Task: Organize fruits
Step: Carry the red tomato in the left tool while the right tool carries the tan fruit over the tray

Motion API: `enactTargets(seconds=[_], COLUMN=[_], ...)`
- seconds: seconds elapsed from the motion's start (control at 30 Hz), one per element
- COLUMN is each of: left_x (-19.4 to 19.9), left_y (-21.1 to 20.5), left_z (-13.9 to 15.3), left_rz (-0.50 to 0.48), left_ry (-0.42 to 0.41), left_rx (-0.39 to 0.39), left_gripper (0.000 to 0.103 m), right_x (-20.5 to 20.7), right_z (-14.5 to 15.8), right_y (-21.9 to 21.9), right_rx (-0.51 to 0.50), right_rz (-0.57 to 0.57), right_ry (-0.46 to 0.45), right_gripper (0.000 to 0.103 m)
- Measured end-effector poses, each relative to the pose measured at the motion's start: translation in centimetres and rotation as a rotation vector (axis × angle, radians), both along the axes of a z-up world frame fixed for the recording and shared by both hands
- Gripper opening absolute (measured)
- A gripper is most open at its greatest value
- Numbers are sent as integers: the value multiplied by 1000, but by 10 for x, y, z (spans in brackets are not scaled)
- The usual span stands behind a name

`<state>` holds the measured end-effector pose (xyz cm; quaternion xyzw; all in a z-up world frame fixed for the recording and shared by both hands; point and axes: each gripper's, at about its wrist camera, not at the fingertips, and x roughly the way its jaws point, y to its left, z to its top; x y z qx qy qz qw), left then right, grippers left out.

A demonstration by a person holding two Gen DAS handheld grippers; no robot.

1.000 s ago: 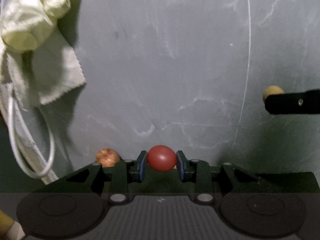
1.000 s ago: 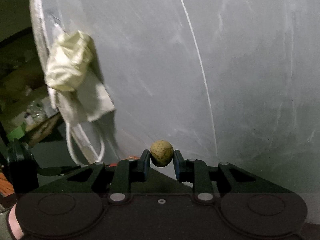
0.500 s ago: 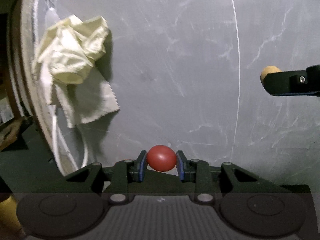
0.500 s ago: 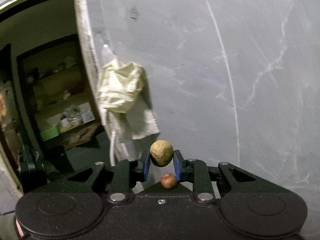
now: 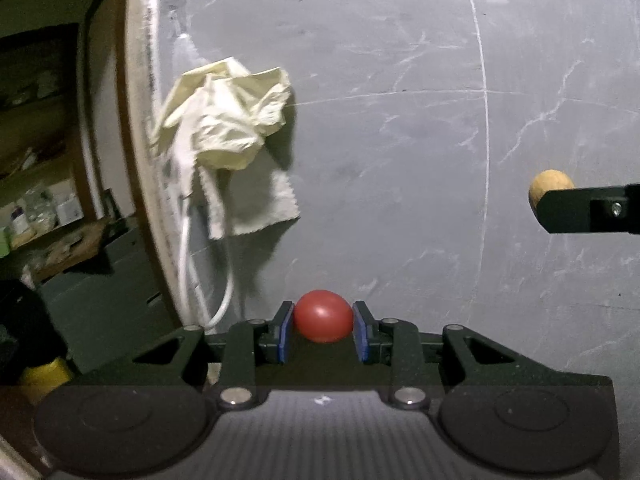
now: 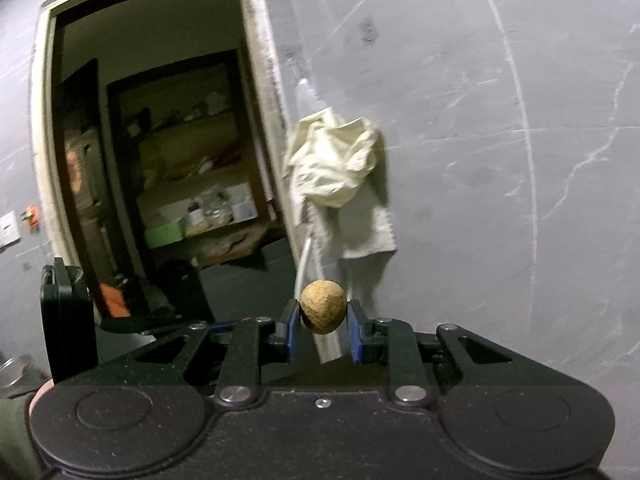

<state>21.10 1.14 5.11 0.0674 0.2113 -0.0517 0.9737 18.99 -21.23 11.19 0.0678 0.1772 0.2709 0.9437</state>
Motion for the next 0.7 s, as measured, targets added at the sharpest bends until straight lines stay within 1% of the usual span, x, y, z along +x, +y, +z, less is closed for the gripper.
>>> enactTargets(seconds=[0.33, 0.7], left_x=[-56, -94], left_y=[32, 48], left_z=[-19, -52], left_rz=[101, 138], left_ry=[48, 113], left_rx=[-46, -72], left_gripper=[33, 33], right_x=[-40, -67], right_z=[-23, -55], right_y=[28, 44], right_rx=[-45, -98], right_rz=[117, 188], right_ry=[44, 108], right_gripper=[26, 26])
